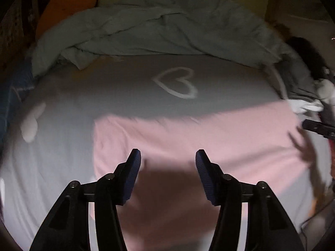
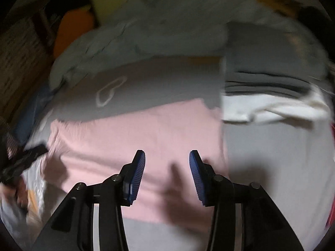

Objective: Fold small clothes

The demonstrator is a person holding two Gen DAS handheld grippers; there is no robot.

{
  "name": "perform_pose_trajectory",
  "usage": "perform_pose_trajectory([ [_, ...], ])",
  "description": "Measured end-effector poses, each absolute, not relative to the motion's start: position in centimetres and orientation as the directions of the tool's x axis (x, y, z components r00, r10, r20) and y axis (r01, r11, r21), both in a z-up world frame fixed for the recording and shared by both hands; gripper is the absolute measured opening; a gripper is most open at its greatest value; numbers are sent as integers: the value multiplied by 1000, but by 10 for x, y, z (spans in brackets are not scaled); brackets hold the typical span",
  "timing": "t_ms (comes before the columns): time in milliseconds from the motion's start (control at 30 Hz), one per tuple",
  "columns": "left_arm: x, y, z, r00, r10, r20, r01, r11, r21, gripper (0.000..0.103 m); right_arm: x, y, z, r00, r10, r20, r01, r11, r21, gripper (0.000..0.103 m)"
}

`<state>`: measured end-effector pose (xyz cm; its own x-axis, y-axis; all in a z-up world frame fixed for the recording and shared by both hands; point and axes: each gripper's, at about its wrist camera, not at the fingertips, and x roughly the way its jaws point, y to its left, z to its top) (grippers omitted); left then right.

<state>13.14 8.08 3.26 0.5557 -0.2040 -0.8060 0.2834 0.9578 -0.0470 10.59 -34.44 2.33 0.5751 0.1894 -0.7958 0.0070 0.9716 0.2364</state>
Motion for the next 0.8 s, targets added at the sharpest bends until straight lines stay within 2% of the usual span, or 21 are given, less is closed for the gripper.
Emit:
perform_pose_trajectory([
  [100,159,83,15,495,-207,-844,234,967,-99,54,140,-348,6,520,258,-815,-20,957,290,36],
  [200,175,86,-8,465,-204,-862,209,971,-118,54,170,-350,-20,459,324,-827,-4,932,362,35],
  [300,183,87,-24,465,-177,-867,223,972,-79,54,194,-354,-40,462,238,-855,39,957,287,29],
  [400,194,85,-27,495,-181,-850,249,967,-61,57,207,-363,-44,502,203,-841,70,959,273,14],
  [500,203,92,-28,504,-222,-835,247,963,-107,57,215,-374,-42,548,128,-827,117,967,227,13],
  [633,193,90,-20,550,-204,-810,241,967,-80,57,209,-385,-33,546,92,-833,183,957,226,14],
  [700,184,86,-11,566,-222,-794,258,962,-85,57,197,-382,-13,577,94,-811,155,963,222,15],
  [800,165,72,7,545,-339,-767,349,923,-160,58,172,-367,12,605,152,-782,62,969,237,21],
])
